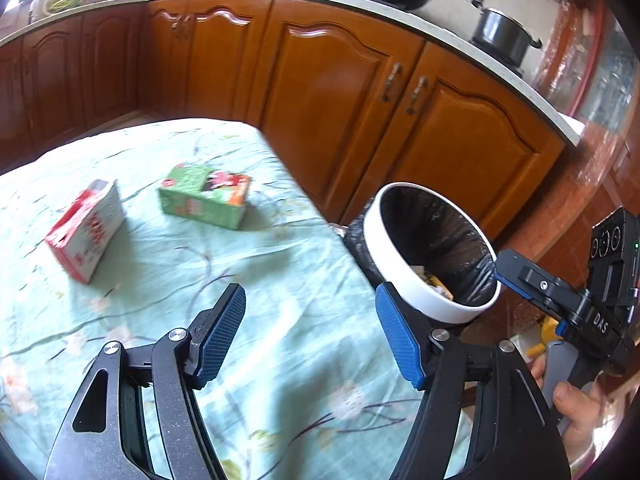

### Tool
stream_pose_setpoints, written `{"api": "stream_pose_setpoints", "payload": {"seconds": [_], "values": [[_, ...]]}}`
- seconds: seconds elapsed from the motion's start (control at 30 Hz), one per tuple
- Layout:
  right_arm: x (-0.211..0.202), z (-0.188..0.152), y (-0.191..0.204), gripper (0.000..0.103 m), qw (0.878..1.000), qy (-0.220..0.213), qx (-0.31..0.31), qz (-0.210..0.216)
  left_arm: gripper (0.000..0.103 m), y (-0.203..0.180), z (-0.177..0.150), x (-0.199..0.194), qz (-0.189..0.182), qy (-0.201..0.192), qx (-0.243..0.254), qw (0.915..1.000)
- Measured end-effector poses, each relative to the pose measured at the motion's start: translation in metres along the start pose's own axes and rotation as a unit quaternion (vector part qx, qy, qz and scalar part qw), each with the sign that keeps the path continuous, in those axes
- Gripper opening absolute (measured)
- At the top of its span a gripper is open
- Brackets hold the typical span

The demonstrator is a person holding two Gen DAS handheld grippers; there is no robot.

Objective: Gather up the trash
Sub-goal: 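Move both open tools back toward the two cartons on the table, then grasp the red juice box with the left tool while the right tool grasps the green milk carton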

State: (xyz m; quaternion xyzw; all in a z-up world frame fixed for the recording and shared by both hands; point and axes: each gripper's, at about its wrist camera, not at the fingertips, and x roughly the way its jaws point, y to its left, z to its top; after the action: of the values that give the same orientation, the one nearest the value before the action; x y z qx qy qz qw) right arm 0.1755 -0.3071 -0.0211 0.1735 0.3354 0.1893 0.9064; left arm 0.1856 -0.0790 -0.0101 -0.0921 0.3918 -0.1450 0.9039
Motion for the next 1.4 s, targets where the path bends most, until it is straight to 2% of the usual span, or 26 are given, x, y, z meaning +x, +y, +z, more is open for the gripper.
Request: {"api": "stream_pose_setpoints", "payload": {"seconds": [0.23, 0.7, 1.2, 1.4], "values": [[0.017, -0.007, 0.029, 0.101, 0.999, 0.015, -0.034, 0.015, 0.079, 0.036, -0.011, -0.020, 0.024, -0.010, -0.033, 0.9991], [0.055, -0.006, 0.077, 0.101, 0.991, 0.060, -0.118, 0.028, 0.081, 0.091, -0.020, -0.039, 0.057, -0.019, -0.072, 0.9956], [0.127, 0.020, 0.112, 0.101, 0.974, 0.116, -0.195, 0.028, 0.083, 0.131, 0.002, -0.035, 0.102, -0.007, -0.053, 0.9934], [0.170, 0.038, 0.130, 0.101, 0.956, 0.152, -0.249, 0.019, 0.083, 0.143, 0.017, -0.022, 0.114, -0.002, -0.045, 0.9925]]}}
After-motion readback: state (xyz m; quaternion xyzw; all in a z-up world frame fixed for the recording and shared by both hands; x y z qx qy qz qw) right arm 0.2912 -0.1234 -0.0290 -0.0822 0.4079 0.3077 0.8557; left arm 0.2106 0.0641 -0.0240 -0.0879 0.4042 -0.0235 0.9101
